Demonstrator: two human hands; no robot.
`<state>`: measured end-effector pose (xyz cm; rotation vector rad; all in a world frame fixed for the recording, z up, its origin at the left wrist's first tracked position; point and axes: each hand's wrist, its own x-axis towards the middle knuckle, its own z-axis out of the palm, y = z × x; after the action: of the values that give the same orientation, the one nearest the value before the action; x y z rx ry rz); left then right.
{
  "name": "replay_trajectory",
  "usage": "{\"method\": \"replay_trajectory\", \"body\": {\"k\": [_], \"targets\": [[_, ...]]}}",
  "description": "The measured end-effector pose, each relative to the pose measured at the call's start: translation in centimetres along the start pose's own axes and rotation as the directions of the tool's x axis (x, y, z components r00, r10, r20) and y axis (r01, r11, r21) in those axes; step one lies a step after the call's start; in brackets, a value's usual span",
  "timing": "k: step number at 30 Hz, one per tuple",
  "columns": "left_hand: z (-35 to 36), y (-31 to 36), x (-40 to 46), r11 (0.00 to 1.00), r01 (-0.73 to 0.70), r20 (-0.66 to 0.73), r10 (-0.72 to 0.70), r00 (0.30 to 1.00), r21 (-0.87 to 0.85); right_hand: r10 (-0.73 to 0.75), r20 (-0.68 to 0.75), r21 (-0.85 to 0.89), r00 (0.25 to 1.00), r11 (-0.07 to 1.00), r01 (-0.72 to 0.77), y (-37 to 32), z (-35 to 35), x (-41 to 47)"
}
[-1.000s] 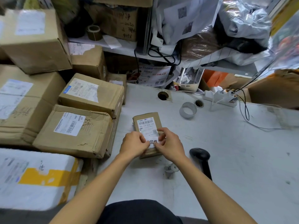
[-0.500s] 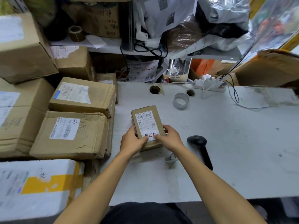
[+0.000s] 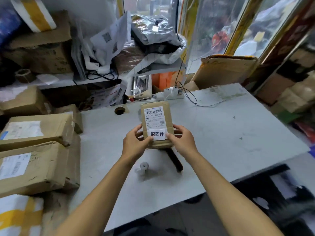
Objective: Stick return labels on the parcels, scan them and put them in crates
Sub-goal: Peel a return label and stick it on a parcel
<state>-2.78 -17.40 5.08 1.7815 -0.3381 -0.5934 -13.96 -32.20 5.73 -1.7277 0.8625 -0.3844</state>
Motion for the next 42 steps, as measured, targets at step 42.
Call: {"method": "replay_trajectory", "body": {"k": [42], "targets": [[72.8,-2.9,-12.1,0.88,0.093,0.79,-0.461,0.403,0.466,0.773,-0.538,0.622,0.336,0.633,-0.461,34.6,-54.9,-14.9]]}}
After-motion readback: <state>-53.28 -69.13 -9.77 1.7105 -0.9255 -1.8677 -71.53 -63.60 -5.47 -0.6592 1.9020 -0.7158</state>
